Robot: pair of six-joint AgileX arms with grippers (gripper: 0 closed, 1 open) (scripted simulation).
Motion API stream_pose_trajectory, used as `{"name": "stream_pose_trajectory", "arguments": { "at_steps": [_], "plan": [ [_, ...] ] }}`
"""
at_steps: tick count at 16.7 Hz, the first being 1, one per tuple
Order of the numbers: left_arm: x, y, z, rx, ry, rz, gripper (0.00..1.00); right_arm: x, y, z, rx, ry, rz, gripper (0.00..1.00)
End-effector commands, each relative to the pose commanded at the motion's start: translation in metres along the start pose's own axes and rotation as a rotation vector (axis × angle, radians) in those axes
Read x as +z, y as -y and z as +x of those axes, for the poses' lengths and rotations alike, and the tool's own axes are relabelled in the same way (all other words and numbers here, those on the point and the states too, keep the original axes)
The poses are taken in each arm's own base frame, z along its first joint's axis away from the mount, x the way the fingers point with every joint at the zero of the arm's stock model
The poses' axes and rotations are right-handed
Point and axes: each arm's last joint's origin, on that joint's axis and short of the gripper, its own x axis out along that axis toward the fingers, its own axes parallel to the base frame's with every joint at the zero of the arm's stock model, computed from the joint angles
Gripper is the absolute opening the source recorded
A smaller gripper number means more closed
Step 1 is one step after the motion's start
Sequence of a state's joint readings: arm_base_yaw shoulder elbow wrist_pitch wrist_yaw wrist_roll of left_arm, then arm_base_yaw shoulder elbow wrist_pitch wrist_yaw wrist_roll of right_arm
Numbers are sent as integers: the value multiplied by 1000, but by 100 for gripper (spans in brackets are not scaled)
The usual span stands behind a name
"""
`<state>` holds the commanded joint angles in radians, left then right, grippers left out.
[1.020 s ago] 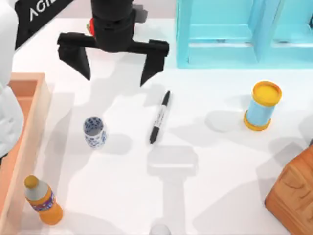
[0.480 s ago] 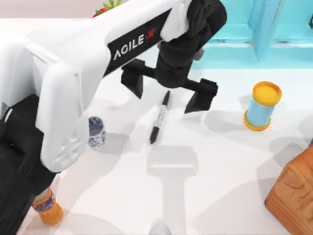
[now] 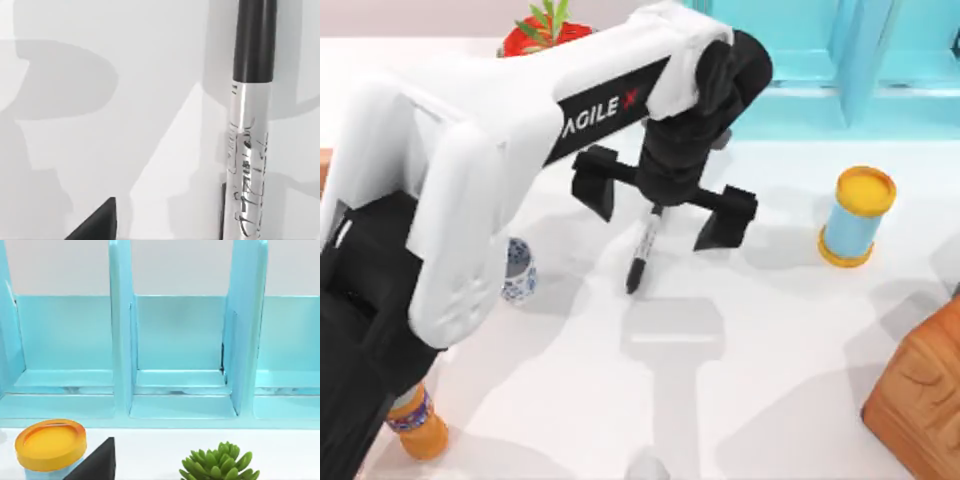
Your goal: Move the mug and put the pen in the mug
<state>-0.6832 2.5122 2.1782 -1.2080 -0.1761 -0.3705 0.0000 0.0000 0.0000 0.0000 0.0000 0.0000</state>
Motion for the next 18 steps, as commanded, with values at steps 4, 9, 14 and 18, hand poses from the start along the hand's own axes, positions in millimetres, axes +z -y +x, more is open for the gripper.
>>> {"name": "stream_pose_trajectory", "arguments": {
  "at_steps": [4,9,14,18],
  "plan": [
    [-2,0,41,0,0,0,100,0,0,0,0,0,0,100],
    [-3,-1,51,0,0,0,100,0,0,0,0,0,0,100],
    [-3,-1,51,0,0,0,70,0,0,0,0,0,0,100],
    [-3,-1,51,0,0,0,40,0,0,0,0,0,0,100]
  ]
}}
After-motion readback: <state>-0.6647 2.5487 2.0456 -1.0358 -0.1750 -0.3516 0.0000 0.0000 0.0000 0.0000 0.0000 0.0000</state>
